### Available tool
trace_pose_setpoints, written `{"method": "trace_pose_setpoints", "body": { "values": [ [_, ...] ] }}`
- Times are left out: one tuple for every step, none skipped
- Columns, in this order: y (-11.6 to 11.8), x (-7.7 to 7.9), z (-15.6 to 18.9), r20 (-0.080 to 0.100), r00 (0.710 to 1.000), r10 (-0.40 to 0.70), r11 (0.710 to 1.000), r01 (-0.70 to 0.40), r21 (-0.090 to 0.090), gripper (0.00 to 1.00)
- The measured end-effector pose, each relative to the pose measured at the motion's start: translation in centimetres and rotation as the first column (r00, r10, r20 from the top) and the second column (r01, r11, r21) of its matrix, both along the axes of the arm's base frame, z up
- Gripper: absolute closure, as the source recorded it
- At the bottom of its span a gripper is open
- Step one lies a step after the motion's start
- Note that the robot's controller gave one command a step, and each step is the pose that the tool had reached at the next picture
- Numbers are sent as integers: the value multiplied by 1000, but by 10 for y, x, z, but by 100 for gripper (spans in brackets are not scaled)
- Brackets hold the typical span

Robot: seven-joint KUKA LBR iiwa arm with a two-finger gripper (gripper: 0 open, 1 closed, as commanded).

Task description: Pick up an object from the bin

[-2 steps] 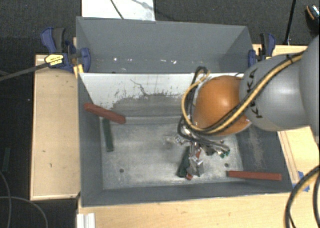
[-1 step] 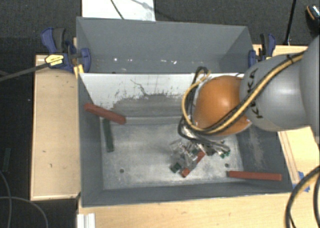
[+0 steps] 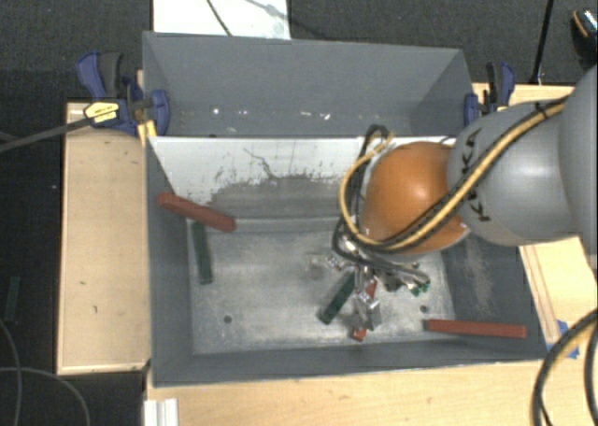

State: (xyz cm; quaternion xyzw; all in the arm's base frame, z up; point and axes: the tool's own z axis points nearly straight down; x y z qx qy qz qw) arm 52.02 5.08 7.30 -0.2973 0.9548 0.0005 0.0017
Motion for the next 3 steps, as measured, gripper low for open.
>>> {"method": "trace_pose_setpoints", "body": {
  "values": [
    [0, 0, 0, -1, 1000, -1, 1000, 1, 0, 100],
    [-21, -34, 140, 6, 999, -31, 1000, 31, -1, 100],
    [-17, -37, 203, 7, 1000, 17, 1000, -17, -1, 100]
  ]
}}
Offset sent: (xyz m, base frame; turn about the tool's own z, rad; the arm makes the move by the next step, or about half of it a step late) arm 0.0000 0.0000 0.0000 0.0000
